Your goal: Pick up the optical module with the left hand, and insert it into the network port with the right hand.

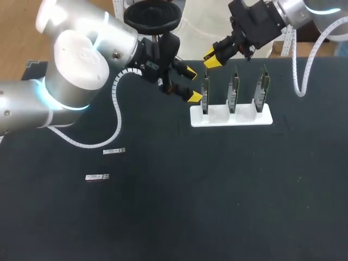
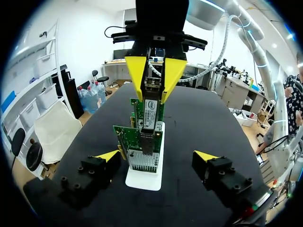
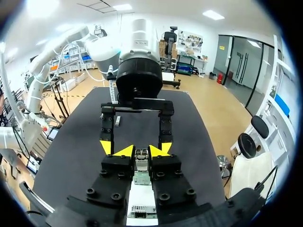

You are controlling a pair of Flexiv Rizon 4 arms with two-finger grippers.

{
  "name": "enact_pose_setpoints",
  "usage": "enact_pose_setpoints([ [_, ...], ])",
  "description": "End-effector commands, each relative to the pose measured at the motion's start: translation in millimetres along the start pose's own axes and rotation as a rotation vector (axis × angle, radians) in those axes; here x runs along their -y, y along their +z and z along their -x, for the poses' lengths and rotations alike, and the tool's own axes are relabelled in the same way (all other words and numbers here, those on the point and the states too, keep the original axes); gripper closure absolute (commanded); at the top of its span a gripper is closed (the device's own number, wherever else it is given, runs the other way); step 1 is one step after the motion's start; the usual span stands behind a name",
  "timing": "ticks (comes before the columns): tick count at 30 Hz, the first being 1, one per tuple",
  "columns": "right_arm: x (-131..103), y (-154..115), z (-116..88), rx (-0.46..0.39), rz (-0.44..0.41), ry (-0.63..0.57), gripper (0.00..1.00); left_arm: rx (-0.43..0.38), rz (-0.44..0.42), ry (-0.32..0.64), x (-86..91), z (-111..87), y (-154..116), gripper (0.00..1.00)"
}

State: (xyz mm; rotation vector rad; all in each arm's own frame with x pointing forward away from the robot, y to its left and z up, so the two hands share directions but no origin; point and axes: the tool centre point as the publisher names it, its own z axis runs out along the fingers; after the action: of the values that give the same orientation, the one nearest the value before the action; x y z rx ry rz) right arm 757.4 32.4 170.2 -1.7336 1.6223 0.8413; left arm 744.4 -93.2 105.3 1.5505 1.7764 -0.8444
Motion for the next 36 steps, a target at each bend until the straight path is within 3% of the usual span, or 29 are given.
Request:
enact_pose_setpoints([
  [1,1.1,0.7,-0.1,-0.002,0.003,-0.001,1.00,-0.006,-0.001,-0.002,-0.9,1.5,0.4,0.00],
  [13,1.1,-1.0,6.7,0.007,0.003,-0.023,1.00,-0.006,-0.001,-0.002,-0.9,1.5,0.4,0.00],
  [36,3.0,4.9,1.6,0.000,0.014,-0.002,1.00,-0.006,-0.001,-0.002,-0.9,1.5,0.4,0.00],
])
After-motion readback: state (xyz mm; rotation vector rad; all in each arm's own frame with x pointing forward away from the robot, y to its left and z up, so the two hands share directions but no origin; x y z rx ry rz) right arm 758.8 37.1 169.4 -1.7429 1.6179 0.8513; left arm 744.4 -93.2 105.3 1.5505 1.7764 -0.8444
